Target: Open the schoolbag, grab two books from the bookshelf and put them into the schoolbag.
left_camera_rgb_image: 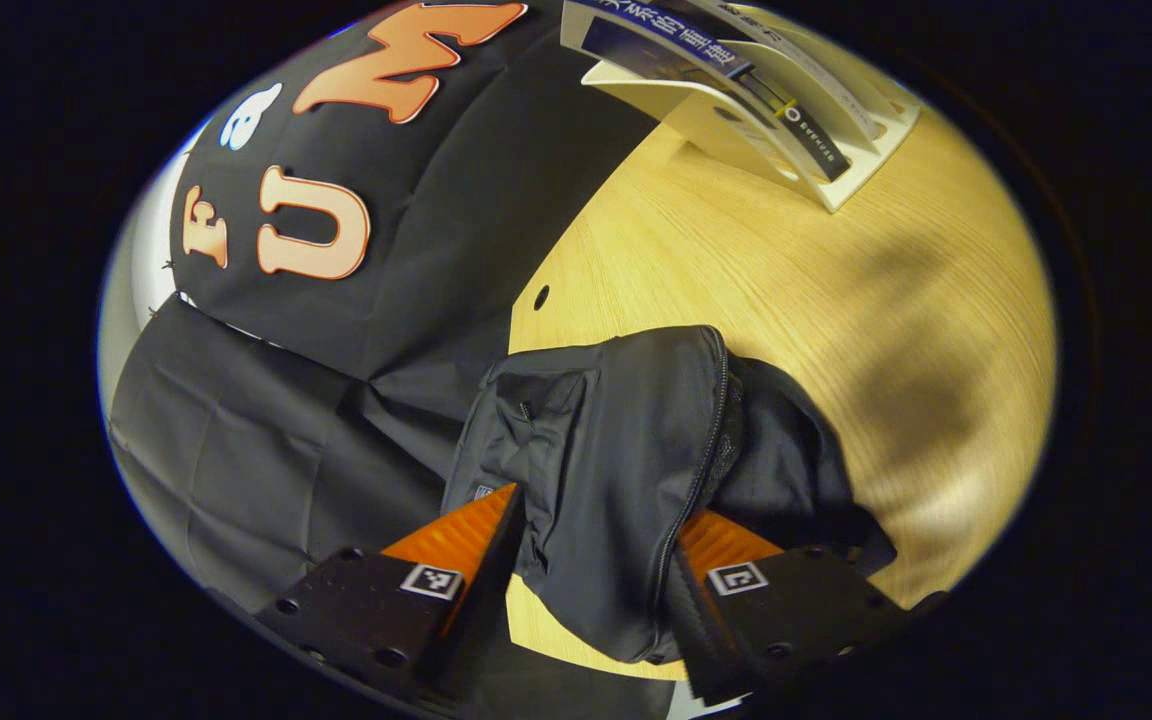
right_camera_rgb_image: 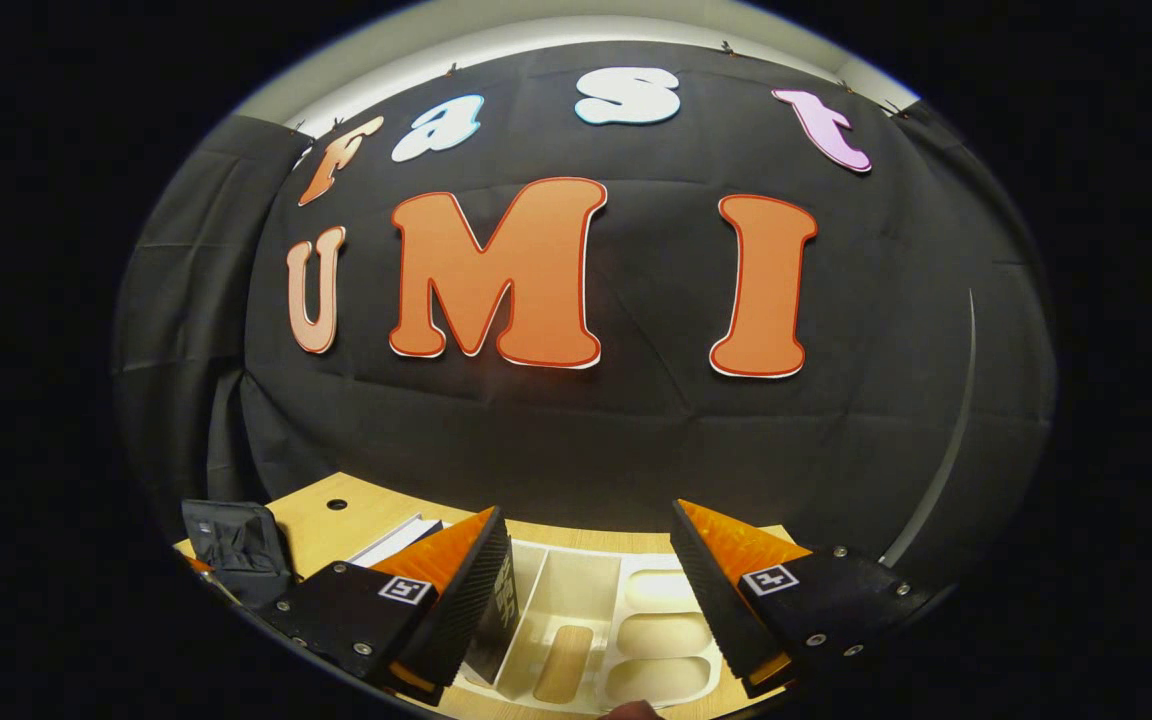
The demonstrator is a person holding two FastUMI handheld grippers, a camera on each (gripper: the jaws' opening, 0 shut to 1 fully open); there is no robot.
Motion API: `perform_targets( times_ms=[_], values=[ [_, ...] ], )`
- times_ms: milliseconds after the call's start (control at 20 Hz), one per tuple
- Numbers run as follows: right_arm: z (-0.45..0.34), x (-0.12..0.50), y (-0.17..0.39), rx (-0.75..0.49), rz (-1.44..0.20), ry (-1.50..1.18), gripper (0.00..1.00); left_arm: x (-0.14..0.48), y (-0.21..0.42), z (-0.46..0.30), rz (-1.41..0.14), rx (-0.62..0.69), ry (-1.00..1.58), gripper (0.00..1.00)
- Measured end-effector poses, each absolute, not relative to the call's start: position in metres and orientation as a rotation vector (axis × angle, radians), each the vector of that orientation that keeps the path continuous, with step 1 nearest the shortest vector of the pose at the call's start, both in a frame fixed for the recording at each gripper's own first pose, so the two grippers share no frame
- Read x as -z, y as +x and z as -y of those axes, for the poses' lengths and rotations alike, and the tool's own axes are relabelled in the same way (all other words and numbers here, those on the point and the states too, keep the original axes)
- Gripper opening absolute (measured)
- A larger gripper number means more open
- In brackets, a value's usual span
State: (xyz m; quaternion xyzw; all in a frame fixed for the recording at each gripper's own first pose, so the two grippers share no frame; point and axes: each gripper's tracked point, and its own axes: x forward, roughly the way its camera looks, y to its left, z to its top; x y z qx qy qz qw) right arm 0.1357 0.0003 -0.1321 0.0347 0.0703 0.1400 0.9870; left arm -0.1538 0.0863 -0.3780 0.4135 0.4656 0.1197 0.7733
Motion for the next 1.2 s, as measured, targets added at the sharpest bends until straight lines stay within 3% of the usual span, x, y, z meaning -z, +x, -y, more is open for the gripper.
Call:
perform_targets(
  times_ms=[100,150,200,300,350,400,700,1200],
  values=[
    [0.004,0.132,0.135,-0.282,-0.141,0.069,0.96,0.374,-0.149,-0.090,-1.014,-0.251,0.891,0.64],
    [0.005,0.132,0.135,-0.279,-0.139,0.070,0.96,0.373,-0.147,-0.092,-1.021,-0.234,0.883,0.44],
    [0.008,0.130,0.134,-0.276,-0.136,0.074,0.96,0.371,-0.146,-0.094,-1.032,-0.219,0.875,0.42],
    [0.013,0.127,0.134,-0.268,-0.129,0.082,0.96,0.365,-0.145,-0.094,-1.053,-0.179,0.868,0.24],
    [0.015,0.127,0.133,-0.265,-0.132,0.083,0.96,0.361,-0.143,-0.094,-1.059,-0.157,0.858,0.27],
    [0.017,0.126,0.132,-0.261,-0.135,0.083,0.96,0.359,-0.144,-0.094,-1.075,-0.135,0.836,0.10],
    [0.020,0.130,0.119,-0.213,-0.182,0.044,0.96,0.336,-0.134,-0.097,-1.117,0.014,0.706,0.08],
    [-0.037,0.093,0.060,-0.059,-0.248,0.028,0.96,0.297,-0.104,-0.119,-0.967,0.317,0.517,0.08]
  ],
)
